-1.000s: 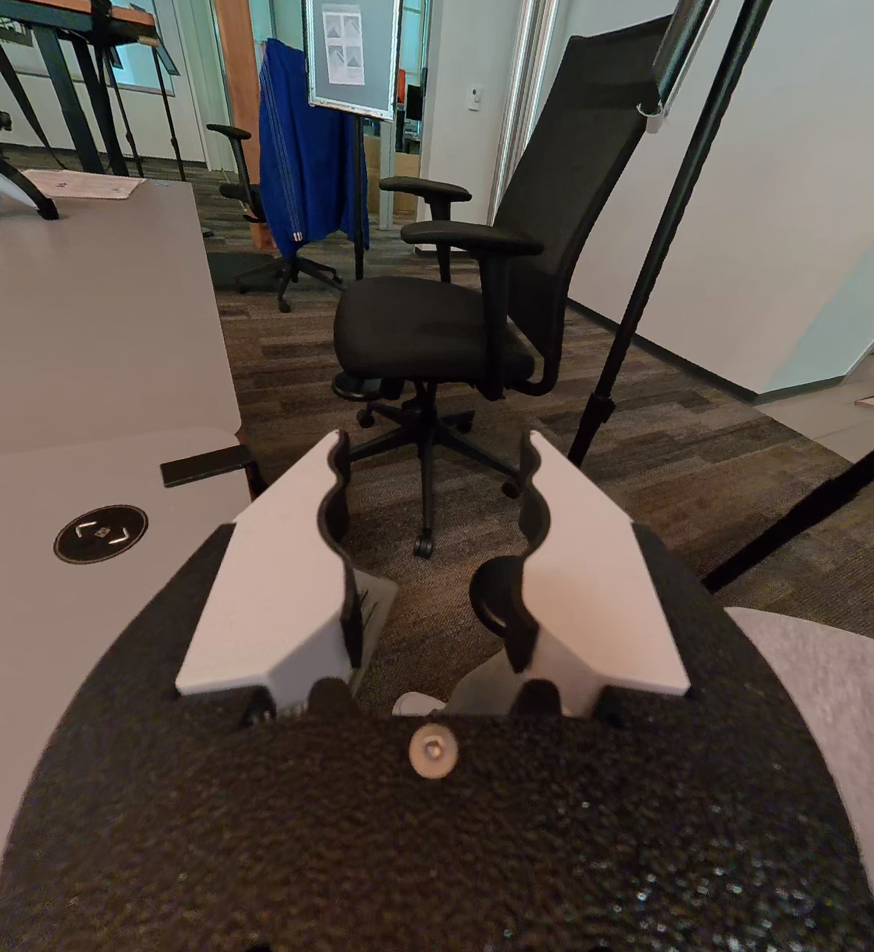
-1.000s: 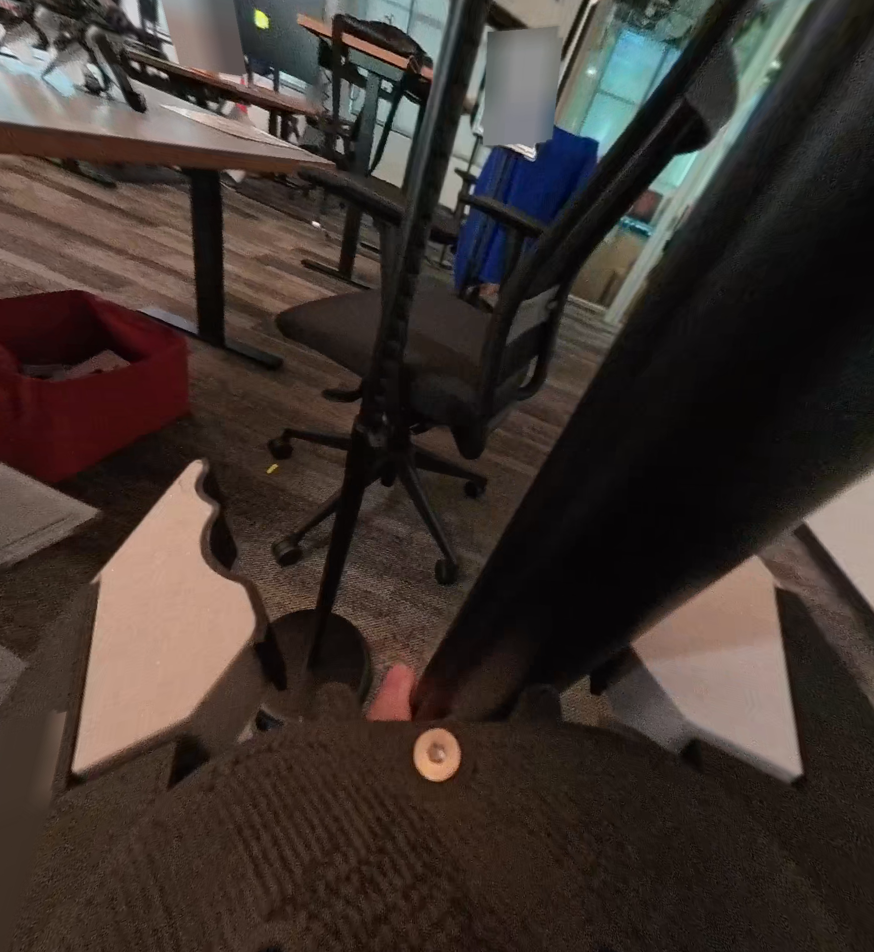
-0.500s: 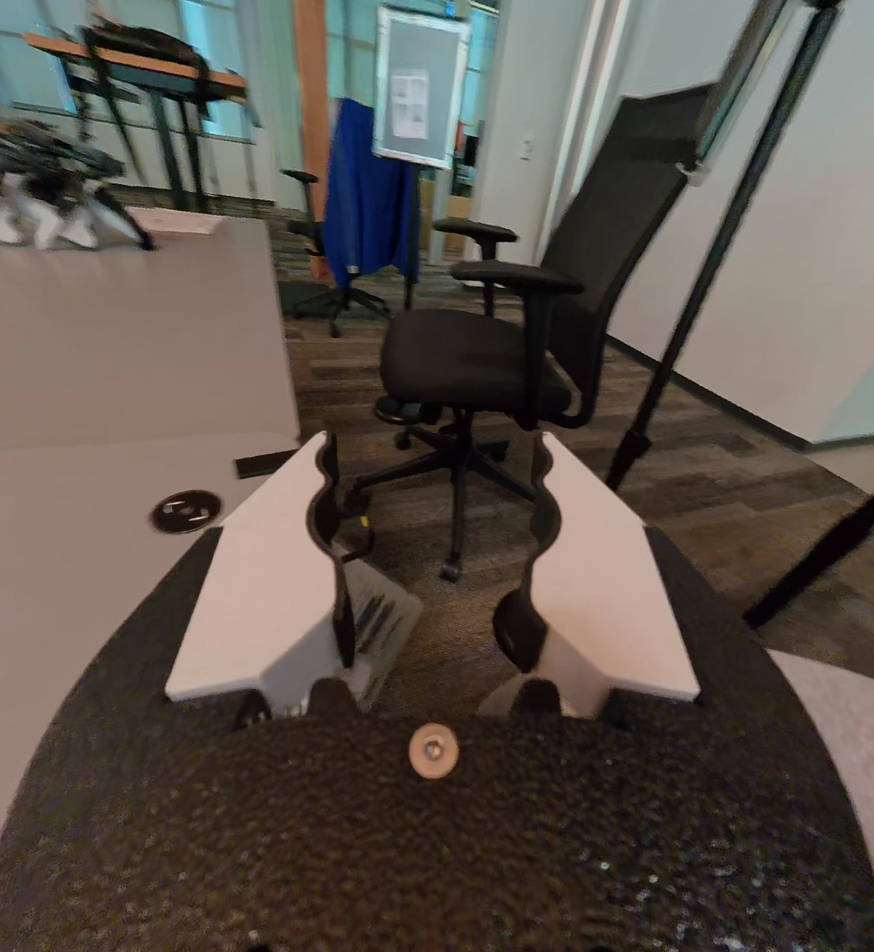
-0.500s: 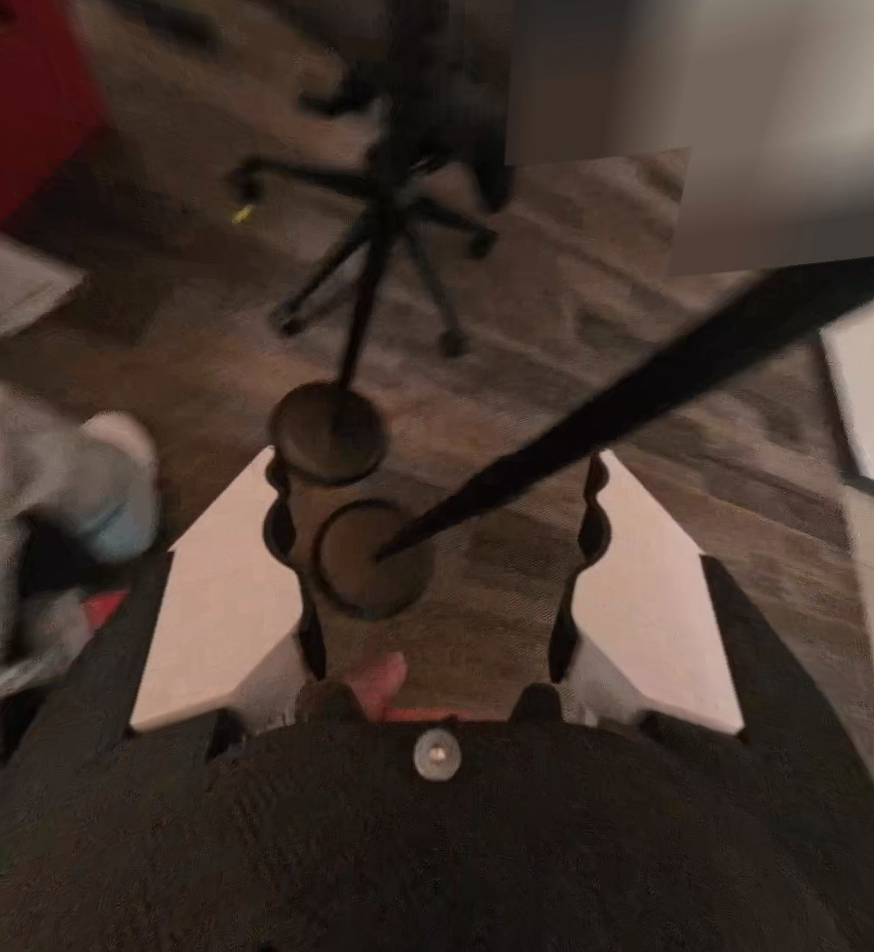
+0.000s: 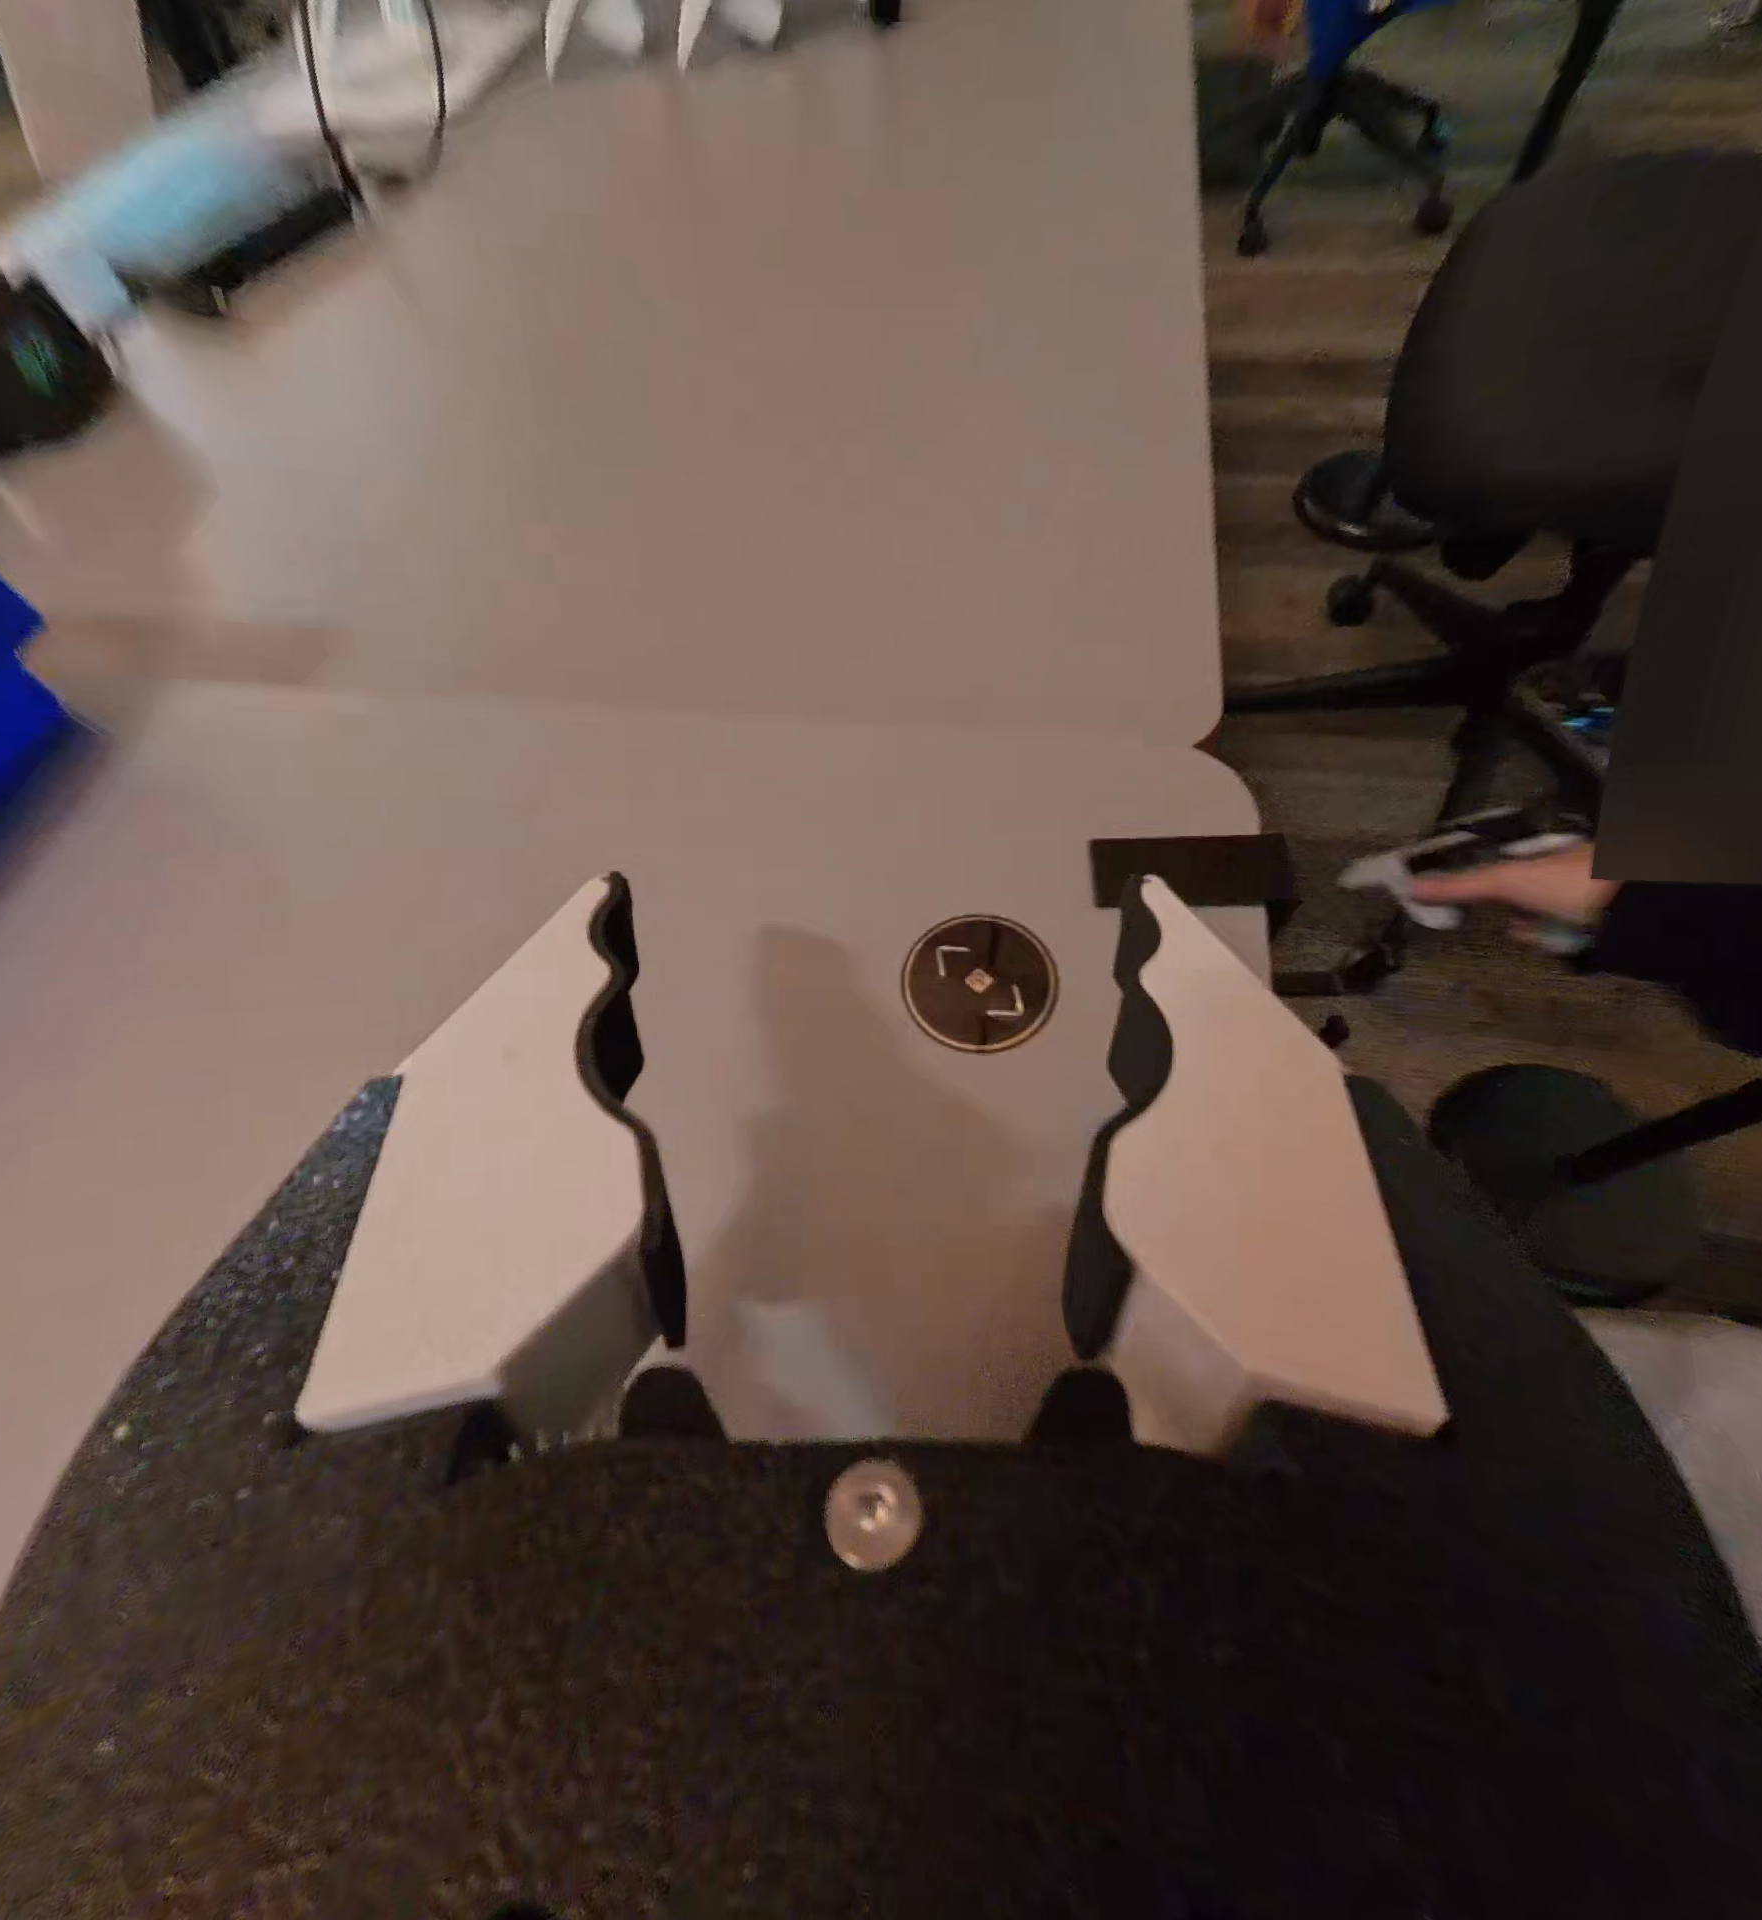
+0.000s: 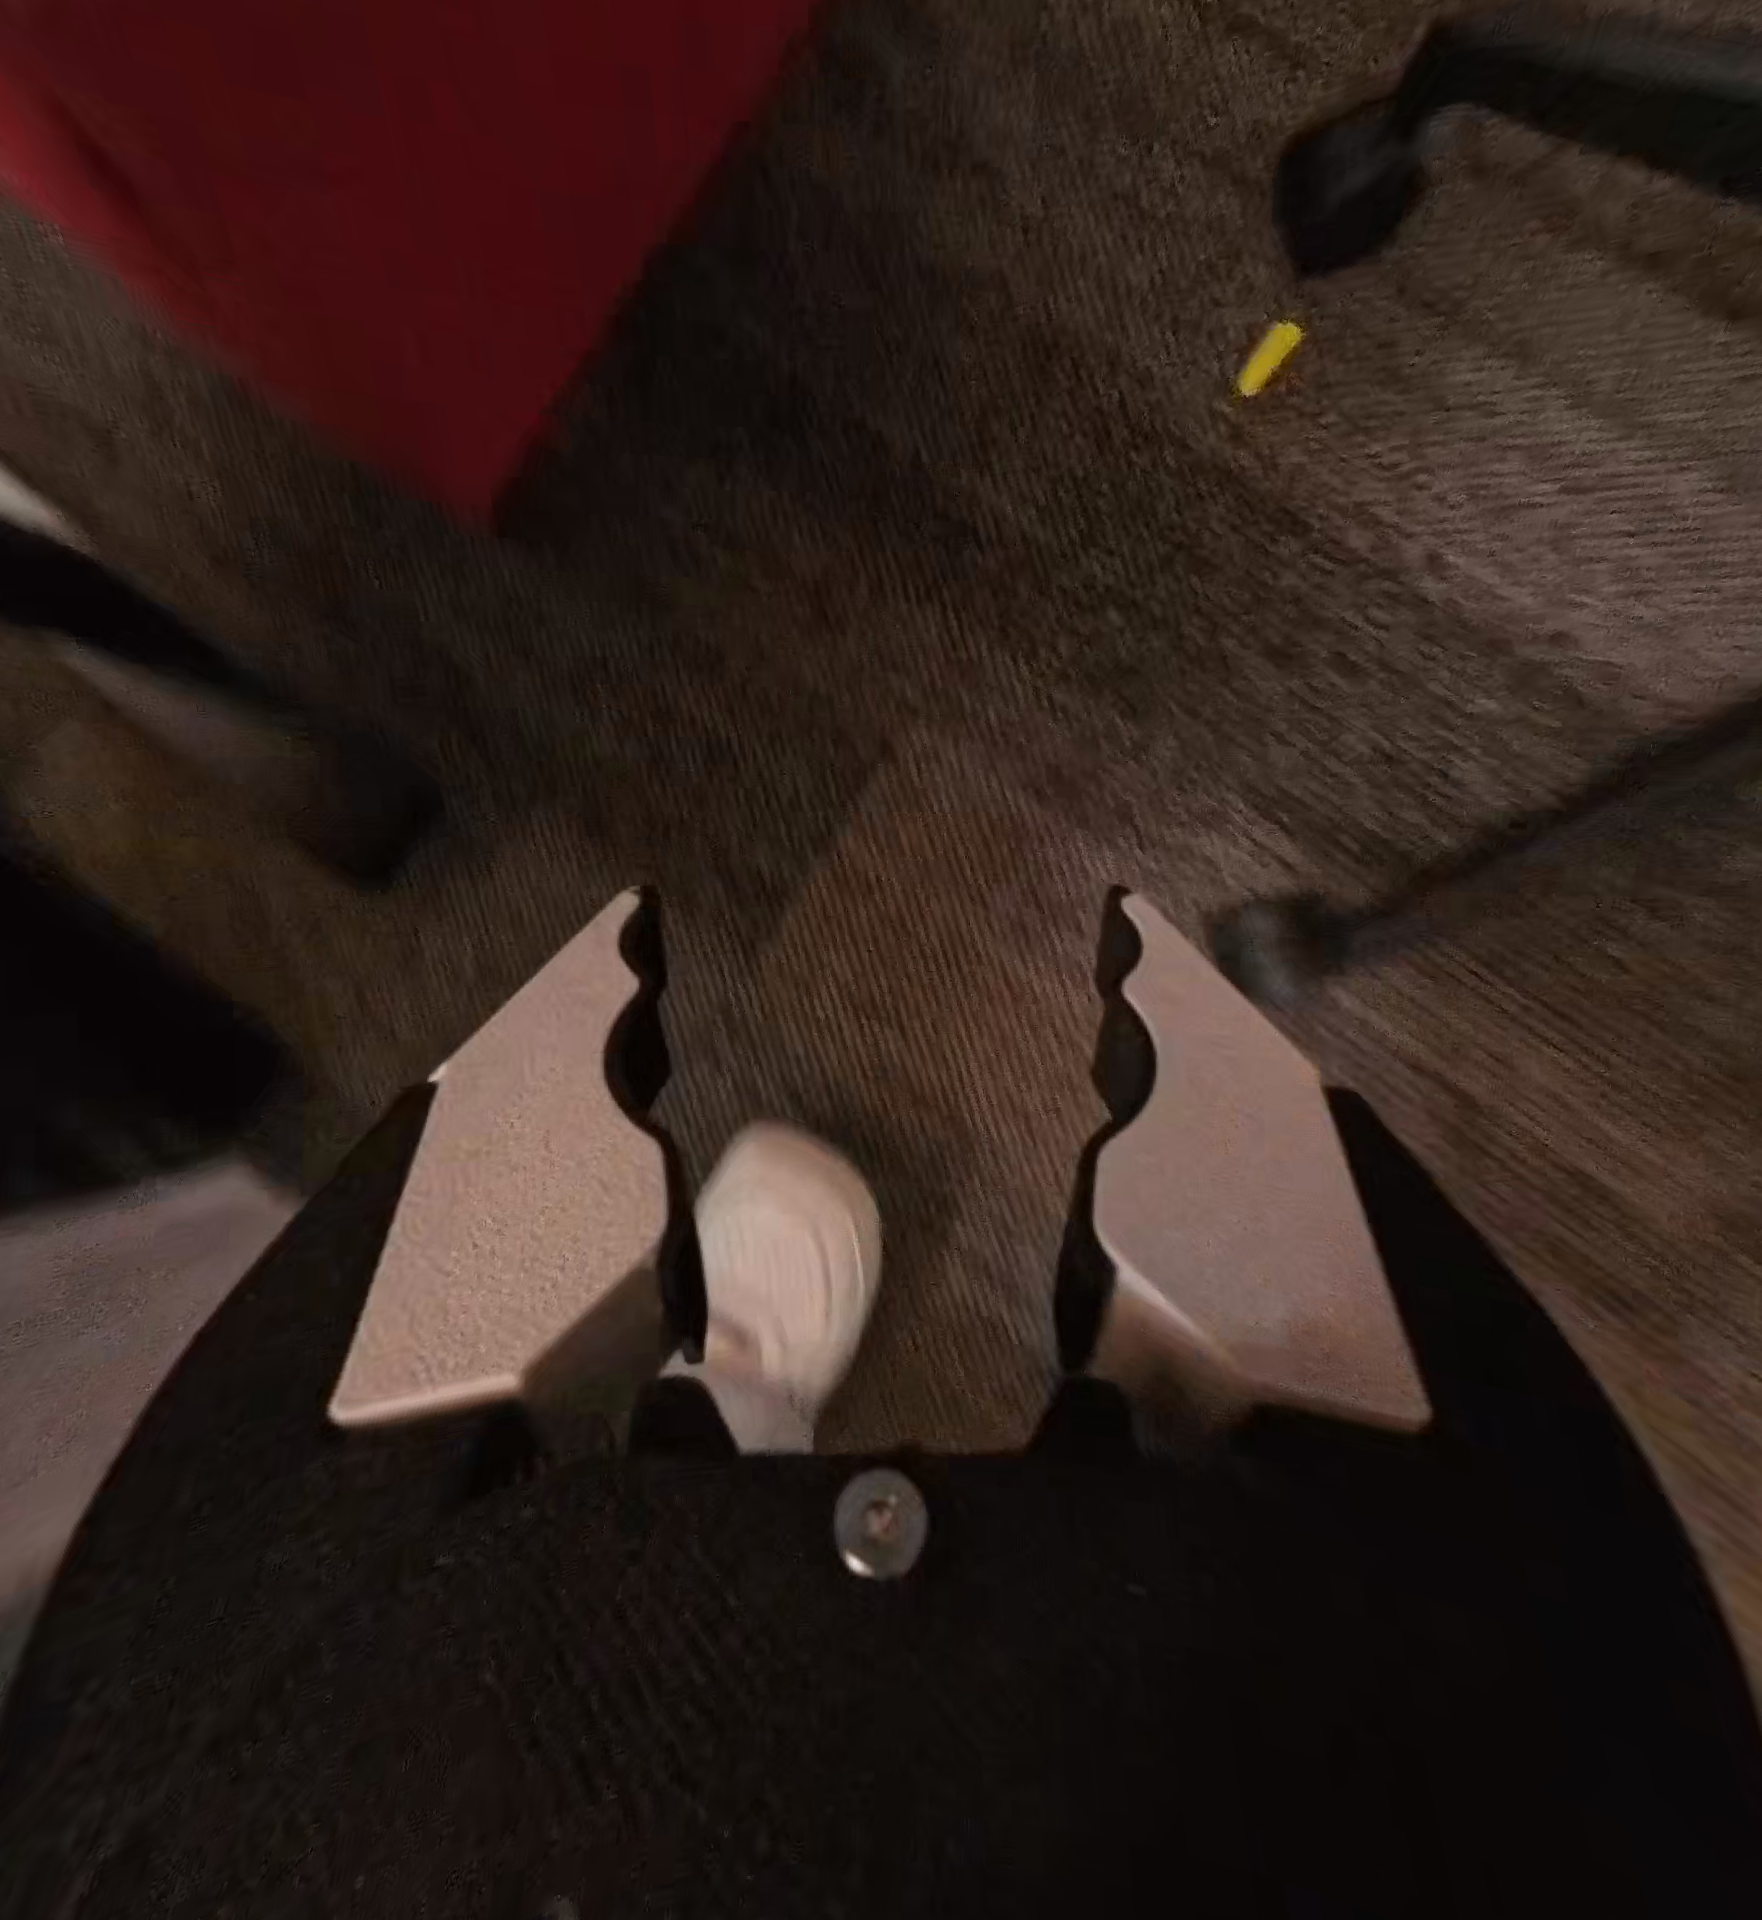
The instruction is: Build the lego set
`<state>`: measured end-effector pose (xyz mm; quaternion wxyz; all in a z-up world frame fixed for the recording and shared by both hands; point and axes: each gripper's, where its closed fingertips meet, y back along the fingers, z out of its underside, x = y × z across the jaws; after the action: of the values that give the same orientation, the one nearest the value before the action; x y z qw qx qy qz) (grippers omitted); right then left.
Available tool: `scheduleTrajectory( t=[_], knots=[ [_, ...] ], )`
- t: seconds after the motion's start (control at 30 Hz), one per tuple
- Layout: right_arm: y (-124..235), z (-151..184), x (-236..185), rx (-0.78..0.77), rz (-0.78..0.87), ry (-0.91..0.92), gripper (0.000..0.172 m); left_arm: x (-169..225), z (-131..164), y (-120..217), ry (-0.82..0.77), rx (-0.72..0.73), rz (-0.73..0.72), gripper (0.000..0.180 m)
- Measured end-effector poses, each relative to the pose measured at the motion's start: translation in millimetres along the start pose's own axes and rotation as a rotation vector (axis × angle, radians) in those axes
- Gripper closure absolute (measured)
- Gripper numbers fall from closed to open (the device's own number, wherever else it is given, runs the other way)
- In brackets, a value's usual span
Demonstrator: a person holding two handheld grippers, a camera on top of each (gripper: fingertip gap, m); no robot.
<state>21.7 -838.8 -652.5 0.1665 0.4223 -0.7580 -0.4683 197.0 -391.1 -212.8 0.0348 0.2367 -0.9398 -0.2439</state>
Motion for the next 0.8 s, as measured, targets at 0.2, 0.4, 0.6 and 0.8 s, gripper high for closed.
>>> scheduleTrajectory(
  t=[0.2,0.4,0.6,0.8],
  knots=[
    [-184.2,-70.5,103.6,0.176,0.123,-0.234,0.084,-14.1,-1.8,-4.1,0.106,0.004,-0.018,0.129],
    [-306.3,-104.0,181.1,0.134,0.347,-0.047,0.097,-29.7,17.4,-15.2,-0.099,-0.163,-0.288,0.127],
    [-383.4,-116.4,219.6,0.105,0.378,-0.057,0.113,-70.8,28.0,-3.8,-0.019,-0.25,-0.587,0.133],
    [-415.8,-116.3,242.5,0.131,0.306,-0.163,0.128,-82.8,31.6,1.9,-0.017,-0.298,-0.722,0.147]
  ],
)
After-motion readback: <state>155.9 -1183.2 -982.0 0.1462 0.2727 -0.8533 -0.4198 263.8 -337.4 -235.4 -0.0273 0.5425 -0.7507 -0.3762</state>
